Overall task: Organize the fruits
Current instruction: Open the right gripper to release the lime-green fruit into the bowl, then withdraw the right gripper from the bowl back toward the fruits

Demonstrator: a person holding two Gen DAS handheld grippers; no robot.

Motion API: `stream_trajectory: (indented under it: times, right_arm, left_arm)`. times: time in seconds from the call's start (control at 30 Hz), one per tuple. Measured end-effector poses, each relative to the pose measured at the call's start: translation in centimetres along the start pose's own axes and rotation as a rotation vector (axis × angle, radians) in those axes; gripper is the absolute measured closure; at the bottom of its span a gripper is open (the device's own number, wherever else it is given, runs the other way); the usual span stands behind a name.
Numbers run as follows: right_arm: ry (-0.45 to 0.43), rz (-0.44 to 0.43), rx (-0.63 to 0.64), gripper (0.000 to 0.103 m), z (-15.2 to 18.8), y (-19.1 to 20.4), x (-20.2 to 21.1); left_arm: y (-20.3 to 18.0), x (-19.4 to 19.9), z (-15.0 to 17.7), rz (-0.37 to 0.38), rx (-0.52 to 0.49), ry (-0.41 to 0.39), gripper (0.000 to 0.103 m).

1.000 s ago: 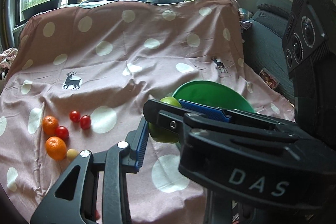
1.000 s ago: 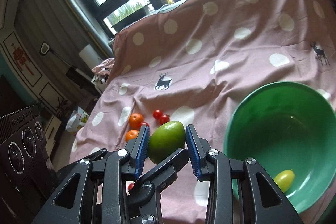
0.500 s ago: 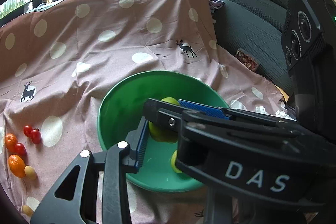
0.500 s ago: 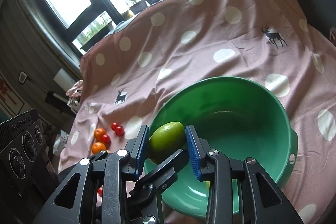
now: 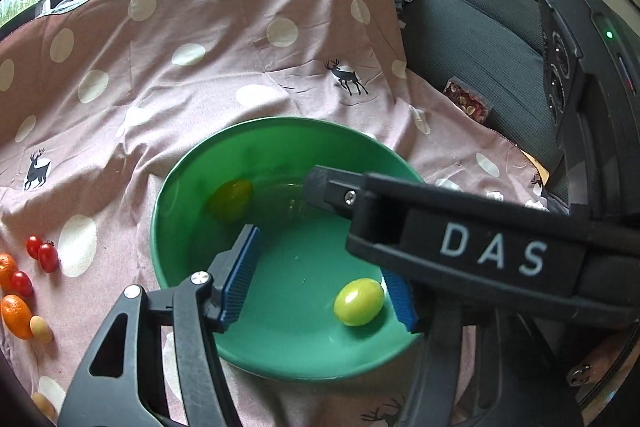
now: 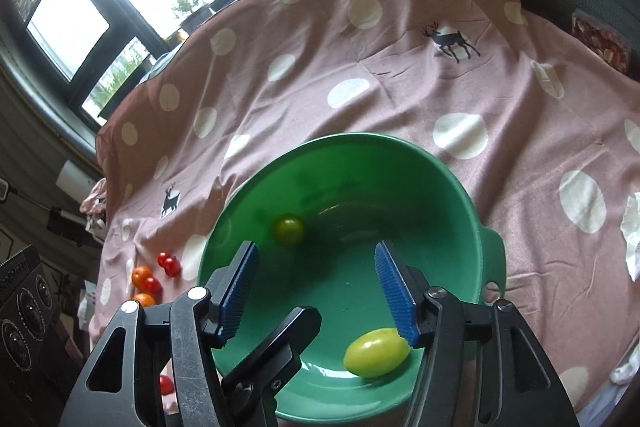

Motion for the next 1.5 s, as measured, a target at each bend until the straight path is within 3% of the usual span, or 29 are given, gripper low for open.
stream_trajectory:
  times: [0.1,0.3,0.8,1.13,1.23,1.5]
  right_arm:
    - [-0.017,-0.004,-0.011,0.031,-0.1,0.0,0.4]
    - [-0.026,0.000,-0.015,0.030,-0.1,0.1,0.6]
    - [-0.020,0.006,0.040,0.030,0.2,2.3,0.4]
    - [0.006,-0.032,0.175,0.030,1.3,7.7,-0.7]
    - [0.016,-0.053,0.223,0.021,1.8,9.9,-1.4]
    - [0.070,-0.105,0.336,0.021,3.2,15.2,-4.3]
  left_arm:
    - [0.0,0.5,0.1,-0.019,-0.008,-0.012,0.032]
    - [0.0,1.4,0.4,-0.043,-0.026,-0.038,0.023]
    - [2.1,4.3,1.3,-0.088,0.014,-0.090,0.021]
    - [8.4,8.2,3.9,-0.173,0.154,-0.120,0.021]
    - [10.8,9.5,4.9,-0.207,0.204,-0.121,0.021]
    - [17.1,12.7,7.8,-0.317,0.329,-0.129,0.021]
Point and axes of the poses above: each gripper's, at about its wrist camera, not at the fingertips, and x roughly against the way its jaws point, y to its left, z to its underside, the point moved 5 cm from there along -x, roughly the way its jaws point, and after that the axes turned 11 degrees about y, right-handed, at the moved point
